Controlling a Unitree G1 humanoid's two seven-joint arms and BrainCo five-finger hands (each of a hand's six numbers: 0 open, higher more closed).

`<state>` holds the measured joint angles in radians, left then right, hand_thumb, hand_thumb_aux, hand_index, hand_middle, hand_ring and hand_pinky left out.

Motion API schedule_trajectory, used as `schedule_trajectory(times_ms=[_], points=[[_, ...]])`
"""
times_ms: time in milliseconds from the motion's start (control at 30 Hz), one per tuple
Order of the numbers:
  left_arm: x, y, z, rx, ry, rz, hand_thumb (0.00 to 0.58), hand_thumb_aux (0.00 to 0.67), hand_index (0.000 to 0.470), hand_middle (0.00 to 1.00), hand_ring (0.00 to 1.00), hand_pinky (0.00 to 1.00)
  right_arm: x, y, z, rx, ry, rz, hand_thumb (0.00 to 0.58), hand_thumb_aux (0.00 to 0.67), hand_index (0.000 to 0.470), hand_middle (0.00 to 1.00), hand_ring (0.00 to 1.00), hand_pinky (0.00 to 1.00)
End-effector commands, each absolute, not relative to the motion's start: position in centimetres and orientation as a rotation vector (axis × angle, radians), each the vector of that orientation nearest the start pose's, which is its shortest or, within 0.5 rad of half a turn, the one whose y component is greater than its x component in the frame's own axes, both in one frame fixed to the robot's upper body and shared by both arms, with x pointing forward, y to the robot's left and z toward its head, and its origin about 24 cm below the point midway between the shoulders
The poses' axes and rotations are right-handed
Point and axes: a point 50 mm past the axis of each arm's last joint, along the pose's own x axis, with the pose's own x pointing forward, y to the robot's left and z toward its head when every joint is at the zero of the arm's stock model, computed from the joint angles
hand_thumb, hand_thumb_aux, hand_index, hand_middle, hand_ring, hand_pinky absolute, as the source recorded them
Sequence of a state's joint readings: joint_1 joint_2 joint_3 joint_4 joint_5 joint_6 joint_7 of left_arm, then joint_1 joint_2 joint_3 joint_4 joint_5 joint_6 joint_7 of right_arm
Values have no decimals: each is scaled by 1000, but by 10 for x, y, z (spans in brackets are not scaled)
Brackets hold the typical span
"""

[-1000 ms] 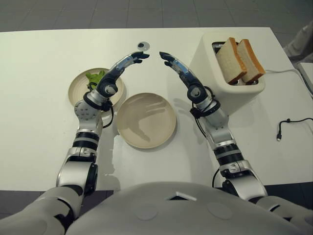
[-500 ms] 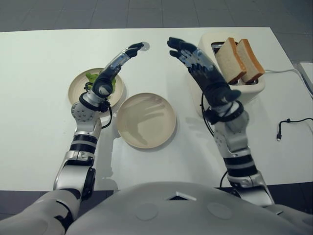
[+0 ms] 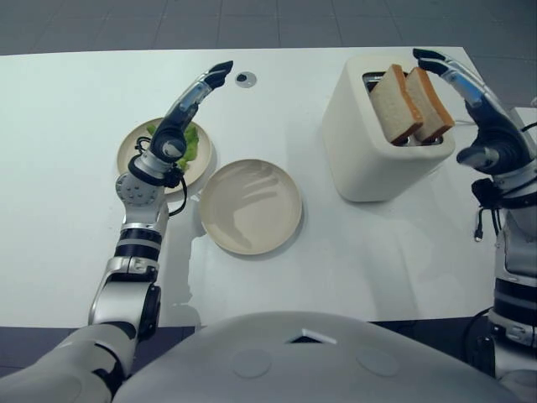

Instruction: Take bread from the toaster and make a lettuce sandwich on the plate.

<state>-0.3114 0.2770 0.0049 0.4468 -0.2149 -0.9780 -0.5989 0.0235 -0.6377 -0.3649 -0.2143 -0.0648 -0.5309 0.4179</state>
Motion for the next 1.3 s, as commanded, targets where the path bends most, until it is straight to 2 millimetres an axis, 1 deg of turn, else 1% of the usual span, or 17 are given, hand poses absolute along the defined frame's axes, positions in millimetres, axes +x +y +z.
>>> schedule_trajectory(times_ms=[33,267,467,533,567,600,633,700,733,767,800,867,967,1000,1033,1167,1300], points=[[269,175,107,348,-782,-560,0,0,0,0,0,0,232,-283,180,-1086,-496,127,0,0,0,0,0,0],[271,173,102,362,-757,-580,0,0,0,0,0,0,245,-307,150,-1200,-297,55,0,0,0,0,0,0],[269,171,97,374,-739,-609,0,0,0,0,0,0,249,-301,126,-1225,-213,124,9,5,4,0,0,0],[269,170,97,372,-740,-617,0,0,0,0,0,0,248,-297,121,-1211,-210,156,96,58,41,0,0,0],[268,170,97,372,-741,-619,0,0,0,0,0,0,247,-295,120,-1202,-215,168,216,139,98,0,0,0],[267,171,96,372,-740,-614,0,0,0,0,0,0,247,-294,121,-1197,-222,177,420,318,223,0,0,0],[266,172,96,372,-740,-607,0,0,0,0,0,0,248,-293,122,-1192,-229,182,500,420,295,0,0,0],[265,174,97,372,-741,-597,0,0,0,0,0,0,251,-292,125,-1182,-247,177,543,502,352,0,0,0],[264,174,97,372,-742,-595,0,0,0,0,0,0,251,-292,127,-1173,-260,166,579,638,448,35,35,35],[265,174,97,371,-741,-594,0,0,0,0,0,0,251,-294,131,-1165,-275,148,580,670,470,63,63,63],[265,174,97,371,-742,-593,0,0,0,0,0,0,251,-295,135,-1158,-294,128,580,670,470,165,165,165],[265,175,97,371,-742,-591,0,0,0,0,0,0,251,-296,144,-1147,-332,102,580,670,470,467,467,467],[266,174,97,374,-742,-591,0,0,0,0,0,0,251,-296,155,-1127,-385,64,580,670,470,761,761,761],[267,175,97,379,-741,-589,0,0,0,0,0,0,251,-297,159,-1120,-406,45,580,670,470,914,914,914],[267,176,97,393,-738,-584,0,0,0,0,0,0,251,-298,164,-1109,-429,18,580,670,470,976,976,976],[279,206,105,594,-705,-446,0,0,0,0,0,0,252,-311,184,-1010,-493,-163,580,670,470,1000,1000,1000],[285,241,108,898,-598,-339,0,0,0,0,0,0,249,-306,196,-860,-590,-210,580,670,470,1000,1000,1000]])
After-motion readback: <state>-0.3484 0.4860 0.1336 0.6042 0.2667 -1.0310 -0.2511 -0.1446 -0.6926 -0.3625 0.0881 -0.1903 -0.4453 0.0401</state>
